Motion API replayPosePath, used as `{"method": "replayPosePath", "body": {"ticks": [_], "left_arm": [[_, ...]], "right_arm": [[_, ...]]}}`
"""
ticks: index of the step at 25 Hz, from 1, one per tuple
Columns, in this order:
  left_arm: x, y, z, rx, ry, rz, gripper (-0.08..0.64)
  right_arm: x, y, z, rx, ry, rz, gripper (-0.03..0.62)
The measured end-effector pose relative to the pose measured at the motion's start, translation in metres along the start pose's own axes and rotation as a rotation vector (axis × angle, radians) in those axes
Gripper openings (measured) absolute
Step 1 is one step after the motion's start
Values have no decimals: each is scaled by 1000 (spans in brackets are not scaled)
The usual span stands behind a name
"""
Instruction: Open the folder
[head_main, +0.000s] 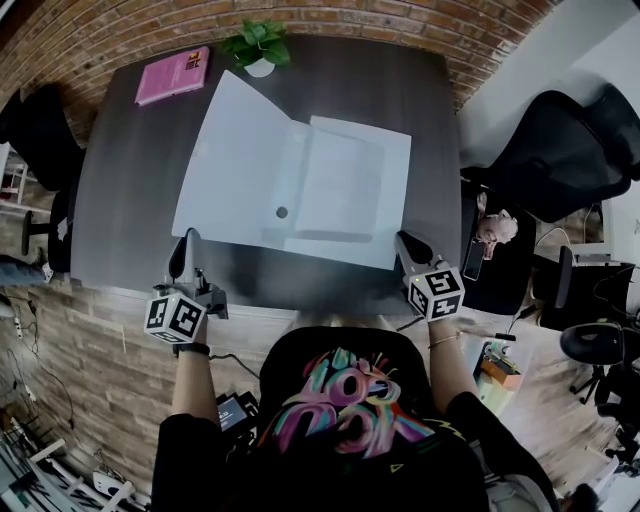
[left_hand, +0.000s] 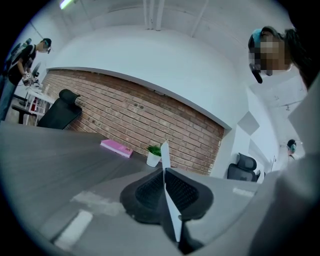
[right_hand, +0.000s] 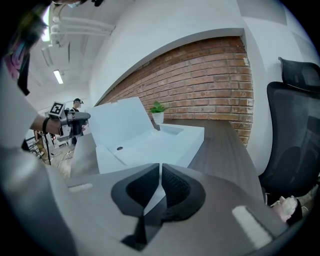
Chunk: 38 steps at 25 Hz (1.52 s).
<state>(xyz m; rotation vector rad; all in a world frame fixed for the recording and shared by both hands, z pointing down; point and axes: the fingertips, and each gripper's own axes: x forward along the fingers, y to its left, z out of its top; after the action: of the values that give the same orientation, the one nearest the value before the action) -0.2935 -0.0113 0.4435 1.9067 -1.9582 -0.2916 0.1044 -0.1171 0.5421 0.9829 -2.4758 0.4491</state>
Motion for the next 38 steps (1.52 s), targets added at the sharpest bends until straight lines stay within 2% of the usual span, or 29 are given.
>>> {"method": "replayPosePath", "body": {"ticks": [5, 11, 21, 25, 30, 38], "left_arm": [[0, -21, 4, 19, 6, -64, 15], [3, -57, -3, 64, 53, -161, 15], [5, -134, -18, 159, 142, -404, 60], [1, -156, -24, 187, 167, -472, 61], [-5, -169, -22, 196, 170, -513, 61], [13, -175, 3, 234, 86, -469, 60]], "right_arm": [[-1, -7, 9, 16, -29, -39, 11], [-11, -13, 31, 11, -89, -61, 11], [-34, -13, 73, -13, -195, -77, 11], [-45, -12, 93, -31, -239, -80, 11], [-59, -11, 119, -55, -299, -86, 11], [-79, -4, 159, -97, -392, -89, 0]]}}
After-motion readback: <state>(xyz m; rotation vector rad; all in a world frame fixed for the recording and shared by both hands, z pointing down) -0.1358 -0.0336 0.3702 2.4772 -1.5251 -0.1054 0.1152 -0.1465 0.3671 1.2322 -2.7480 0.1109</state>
